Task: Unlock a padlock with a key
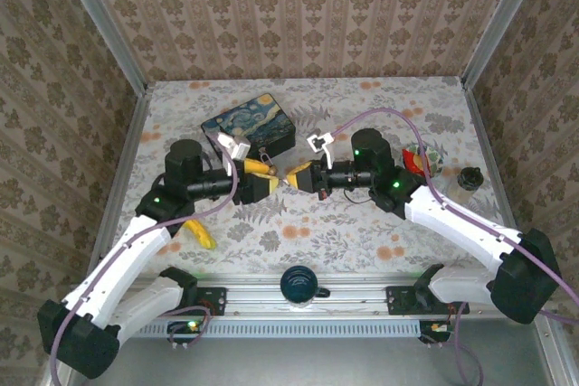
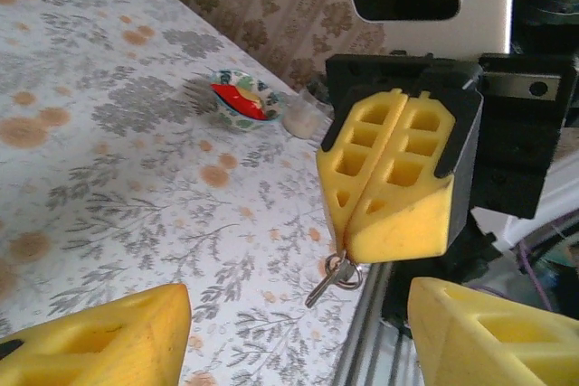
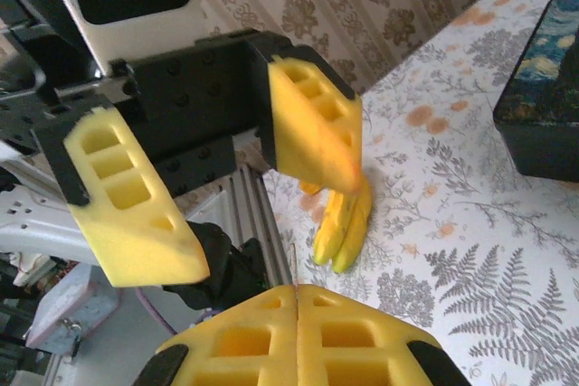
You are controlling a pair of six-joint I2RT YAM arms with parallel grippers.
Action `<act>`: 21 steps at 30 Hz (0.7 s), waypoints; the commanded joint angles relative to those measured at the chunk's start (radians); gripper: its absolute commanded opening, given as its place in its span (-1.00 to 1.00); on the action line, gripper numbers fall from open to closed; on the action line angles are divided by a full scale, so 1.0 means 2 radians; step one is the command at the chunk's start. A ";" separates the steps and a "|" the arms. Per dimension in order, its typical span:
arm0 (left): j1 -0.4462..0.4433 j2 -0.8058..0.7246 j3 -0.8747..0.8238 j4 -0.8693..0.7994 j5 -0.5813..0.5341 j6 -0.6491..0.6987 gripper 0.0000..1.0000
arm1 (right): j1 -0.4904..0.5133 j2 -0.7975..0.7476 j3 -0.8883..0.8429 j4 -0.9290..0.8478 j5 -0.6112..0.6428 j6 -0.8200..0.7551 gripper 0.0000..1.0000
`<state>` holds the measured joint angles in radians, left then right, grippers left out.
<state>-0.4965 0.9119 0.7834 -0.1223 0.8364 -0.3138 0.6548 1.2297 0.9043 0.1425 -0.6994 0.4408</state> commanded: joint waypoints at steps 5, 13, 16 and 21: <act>0.002 0.003 -0.009 0.051 0.066 -0.030 0.10 | -0.013 -0.018 -0.017 0.078 -0.037 0.051 -1.00; 0.004 0.017 -0.013 0.086 0.082 -0.048 -0.11 | -0.014 -0.009 -0.014 0.103 -0.054 0.072 -1.00; 0.006 0.022 -0.014 0.107 0.090 -0.060 -0.12 | -0.014 -0.006 -0.013 0.107 -0.057 0.075 -1.00; 0.007 0.030 -0.014 0.128 0.099 -0.071 -0.26 | -0.014 0.001 -0.009 0.108 -0.062 0.076 -1.00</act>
<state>-0.4938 0.9676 0.7593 0.0677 0.9924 -0.4282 0.6308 1.2194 0.8795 0.3187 -0.7918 0.5812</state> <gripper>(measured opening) 0.384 0.062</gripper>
